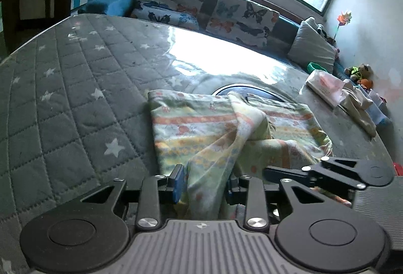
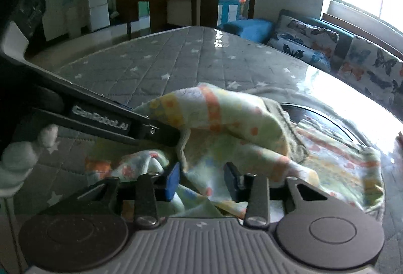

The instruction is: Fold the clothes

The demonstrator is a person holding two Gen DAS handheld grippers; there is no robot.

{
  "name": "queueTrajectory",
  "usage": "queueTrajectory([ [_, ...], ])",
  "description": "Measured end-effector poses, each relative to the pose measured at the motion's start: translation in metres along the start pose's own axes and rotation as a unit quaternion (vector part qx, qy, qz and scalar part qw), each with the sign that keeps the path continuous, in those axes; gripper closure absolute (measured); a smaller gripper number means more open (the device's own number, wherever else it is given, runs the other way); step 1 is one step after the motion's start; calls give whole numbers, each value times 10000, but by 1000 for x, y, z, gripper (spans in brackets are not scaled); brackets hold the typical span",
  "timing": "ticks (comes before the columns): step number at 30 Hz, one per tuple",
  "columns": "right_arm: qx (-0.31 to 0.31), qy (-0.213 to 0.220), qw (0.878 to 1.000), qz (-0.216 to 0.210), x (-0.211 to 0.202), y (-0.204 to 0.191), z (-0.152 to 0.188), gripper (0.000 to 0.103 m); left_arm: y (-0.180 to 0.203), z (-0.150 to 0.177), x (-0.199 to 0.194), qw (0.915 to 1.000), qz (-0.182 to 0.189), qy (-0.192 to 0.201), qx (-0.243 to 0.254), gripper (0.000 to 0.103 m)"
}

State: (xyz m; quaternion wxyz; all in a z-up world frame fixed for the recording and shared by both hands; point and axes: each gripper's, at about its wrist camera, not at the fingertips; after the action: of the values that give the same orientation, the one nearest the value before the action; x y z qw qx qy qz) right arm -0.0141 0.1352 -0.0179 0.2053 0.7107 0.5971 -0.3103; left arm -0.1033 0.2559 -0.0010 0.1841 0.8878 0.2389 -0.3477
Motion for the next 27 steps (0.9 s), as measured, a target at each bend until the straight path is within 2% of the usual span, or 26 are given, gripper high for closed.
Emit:
queueTrajectory([
  [1,40,9,10000,36,2,0,1,84,0,2,-1,10000,-15,-11,22,67],
  [5,366,226,9989,185,-6,10,2,96,1,8,-5,9999,-129,-22,81,53],
  [6,441,317,9983,229,-12,13,2,97,1,9,-8,9998,-161,11,97,49],
  [10,723,678,9943,389,-38,29,3,100,3,8,-21,9993,-232,201,191,45],
  [13,884,670,9933,324,-50,41,2,100,10,5,-32,9983,-242,404,352,44],
  [15,864,625,9941,223,-50,40,1,93,14,4,-38,9975,-219,512,433,45],
  [18,663,465,9967,40,-41,28,0,92,19,4,-44,9970,-144,572,492,46],
  [20,498,356,9981,-102,-33,19,0,84,20,6,-47,9970,-121,580,507,46],
  [22,309,305,9989,-188,-25,7,2,60,19,6,-50,9970,-120,580,506,46],
  [25,120,234,9996,-136,-8,-5,2,61,19,7,-55,9967,-72,609,534,46],
  [27,193,210,9996,-35,-1,-4,2,66,20,8,-57,9963,1,636,583,44],
])
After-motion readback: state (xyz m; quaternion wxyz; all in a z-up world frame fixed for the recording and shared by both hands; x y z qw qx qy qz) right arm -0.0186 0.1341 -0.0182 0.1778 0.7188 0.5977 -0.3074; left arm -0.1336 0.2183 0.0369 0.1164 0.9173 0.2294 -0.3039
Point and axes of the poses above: each gripper's, at about its wrist camera, not at the fingertips, and x roughly the way its jaws point, y to its right, z to its underside, and after that the axes turned 9 degrees about x, right-handed
